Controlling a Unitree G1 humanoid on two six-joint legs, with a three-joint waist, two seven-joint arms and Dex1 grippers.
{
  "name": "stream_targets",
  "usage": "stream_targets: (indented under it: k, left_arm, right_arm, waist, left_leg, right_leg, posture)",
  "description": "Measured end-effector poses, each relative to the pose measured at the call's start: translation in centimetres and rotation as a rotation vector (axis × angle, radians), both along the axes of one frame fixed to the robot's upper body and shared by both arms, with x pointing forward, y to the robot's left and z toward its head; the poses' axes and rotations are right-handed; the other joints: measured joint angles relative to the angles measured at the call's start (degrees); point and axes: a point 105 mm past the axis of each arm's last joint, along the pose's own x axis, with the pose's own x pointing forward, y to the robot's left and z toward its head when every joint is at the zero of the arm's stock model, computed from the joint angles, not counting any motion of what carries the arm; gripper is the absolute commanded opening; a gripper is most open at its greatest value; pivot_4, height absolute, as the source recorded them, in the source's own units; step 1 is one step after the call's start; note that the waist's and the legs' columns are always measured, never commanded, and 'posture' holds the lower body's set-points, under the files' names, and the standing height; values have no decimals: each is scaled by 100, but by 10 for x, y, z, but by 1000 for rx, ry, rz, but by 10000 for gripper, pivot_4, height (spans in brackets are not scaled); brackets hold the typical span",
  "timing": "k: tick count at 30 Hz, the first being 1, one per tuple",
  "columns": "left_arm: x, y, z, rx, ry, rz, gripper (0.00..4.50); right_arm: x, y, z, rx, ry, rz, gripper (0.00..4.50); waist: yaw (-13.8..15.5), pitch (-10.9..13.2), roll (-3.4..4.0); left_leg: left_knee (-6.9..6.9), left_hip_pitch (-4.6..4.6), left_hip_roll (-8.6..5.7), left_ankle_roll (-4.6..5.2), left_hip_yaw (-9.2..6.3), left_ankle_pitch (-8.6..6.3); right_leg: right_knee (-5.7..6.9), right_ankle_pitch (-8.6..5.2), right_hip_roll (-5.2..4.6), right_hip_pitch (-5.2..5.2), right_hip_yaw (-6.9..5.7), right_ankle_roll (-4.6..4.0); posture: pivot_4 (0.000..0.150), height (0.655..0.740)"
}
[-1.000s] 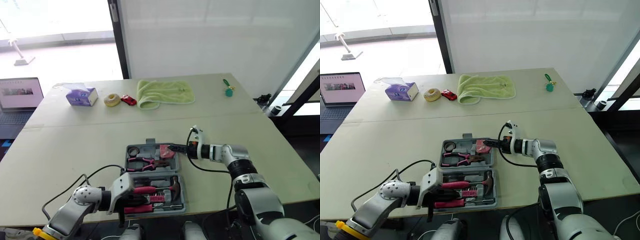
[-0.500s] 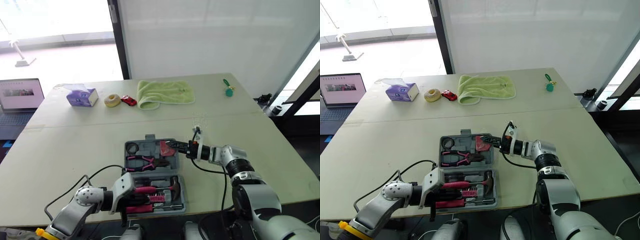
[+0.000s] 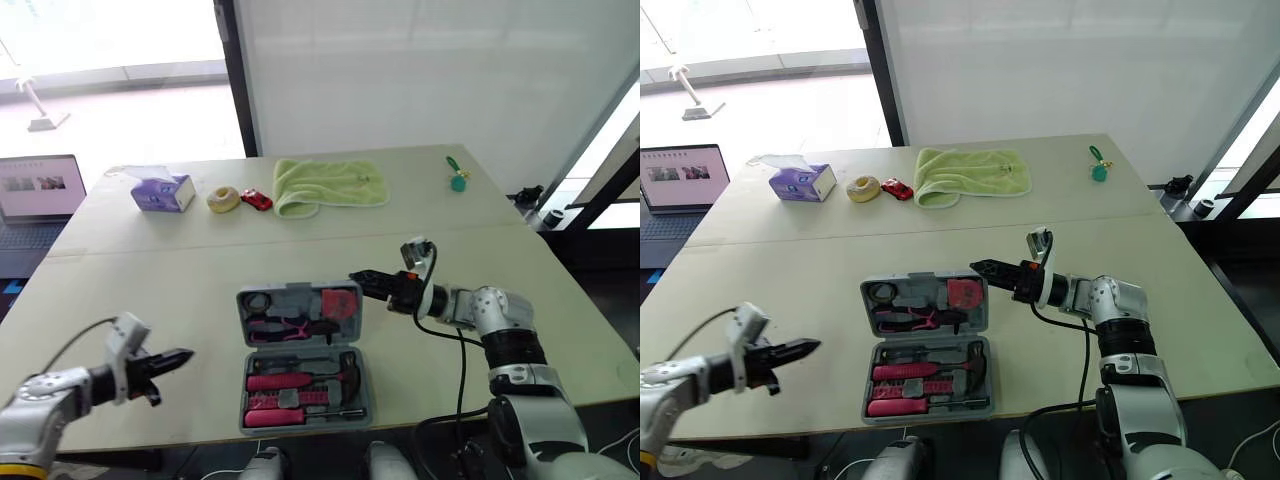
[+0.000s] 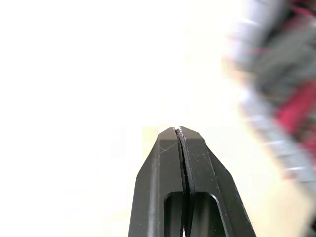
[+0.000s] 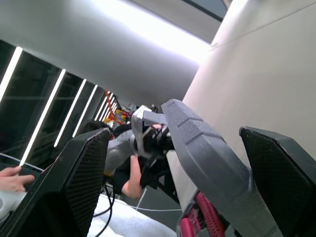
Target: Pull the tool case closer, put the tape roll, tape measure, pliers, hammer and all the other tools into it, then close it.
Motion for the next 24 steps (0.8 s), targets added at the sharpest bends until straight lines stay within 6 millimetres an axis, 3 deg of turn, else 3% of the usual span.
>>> stream_targets:
  k: [4,9,15,20,23,24]
  left_arm:
    - [7,2,11,40,-60,-16,0]
    - [22,-2,21,120,-152,-28,0]
    - [26,-21,16,177,-156,-121,0]
    - [33,-16,23,245,-189,-135,0]
    - [31,-9,26,293,-180,-142,8038]
    - [30,-8,29,287,-178,-143,12667]
  right_arm:
    - [-29,4,10,16,-14,106,44303]
    - [-65,-7,-6,-155,-135,106,44303]
    - [-68,-32,25,-345,-391,15,44303]
    - [-62,-74,16,-610,-578,-155,44303]
    - [-58,-96,15,-703,-651,-253,45000]
    - [-58,-106,15,-743,-678,-290,45000]
  waist:
    - [32,-1,-8]
    - [136,-2,-11]
    - [171,2,-25]
    - [193,9,-39]
    - [155,13,-45]
    - [158,13,-43]
  left_leg:
    - [7,-22,1,0,-1,0]
    - [13,-58,-2,-2,7,1]
    - [15,-60,0,-5,10,2]
    - [16,-66,-4,-5,11,2]
    - [16,-64,-2,-5,13,3]
    - [16,-63,0,-5,13,2]
  right_leg:
    - [-7,1,-12,-12,0,2]
    - [-5,2,-8,-49,-7,2]
    - [-11,2,-5,-45,-13,1]
    - [-15,2,-10,-44,-18,1]
    - [-13,2,-7,-45,-16,1]
    - [-13,2,-6,-45,-16,1]
  posture:
    - [1500,7375]
    - [1500,7375]
    - [1500,7375]
    - [1500,7375]
    - [1500,7375]
    - [1500,7375]
